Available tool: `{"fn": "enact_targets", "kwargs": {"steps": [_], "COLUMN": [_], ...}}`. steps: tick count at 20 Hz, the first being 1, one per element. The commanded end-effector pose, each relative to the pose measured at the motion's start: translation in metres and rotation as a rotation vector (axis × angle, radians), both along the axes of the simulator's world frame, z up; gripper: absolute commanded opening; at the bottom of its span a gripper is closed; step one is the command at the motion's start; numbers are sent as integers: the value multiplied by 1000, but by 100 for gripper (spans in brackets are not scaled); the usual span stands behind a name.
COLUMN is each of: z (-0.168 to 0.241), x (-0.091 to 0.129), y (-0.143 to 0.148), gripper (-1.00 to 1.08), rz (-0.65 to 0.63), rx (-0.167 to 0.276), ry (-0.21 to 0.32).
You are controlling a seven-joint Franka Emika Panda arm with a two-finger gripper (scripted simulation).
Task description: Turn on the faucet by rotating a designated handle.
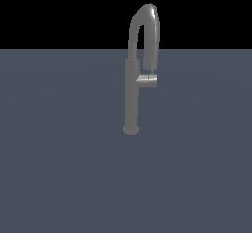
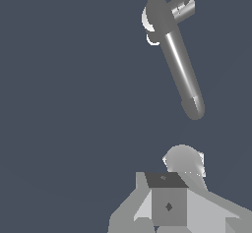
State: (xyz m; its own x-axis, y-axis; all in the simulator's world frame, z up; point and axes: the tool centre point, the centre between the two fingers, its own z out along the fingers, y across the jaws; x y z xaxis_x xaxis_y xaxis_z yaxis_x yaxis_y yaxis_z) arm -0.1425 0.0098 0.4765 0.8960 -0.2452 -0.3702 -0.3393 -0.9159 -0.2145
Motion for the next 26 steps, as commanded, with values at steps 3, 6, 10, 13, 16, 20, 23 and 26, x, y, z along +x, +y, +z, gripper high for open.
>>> {"fn": "enact_targets", "kwargs": {"steps": [3,6,10,13,16,20,23,26], "z": [-8,-15,-26,-36,-47,-65,-80,-97], "x": [25,41,61,76,91,109,123,136], "y": [-6,-11,-19,-25,-31,-40,-48,-55], "gripper": [-100,-100,-100,-100,-100,-100,-100,-100], "rz": [-67,-113,-175,-223,-272,-341,-395,-454], "rx": [67,112,175,223,273,343,399,458], "ry": [75,125,194,247,302,379,440,505]}}
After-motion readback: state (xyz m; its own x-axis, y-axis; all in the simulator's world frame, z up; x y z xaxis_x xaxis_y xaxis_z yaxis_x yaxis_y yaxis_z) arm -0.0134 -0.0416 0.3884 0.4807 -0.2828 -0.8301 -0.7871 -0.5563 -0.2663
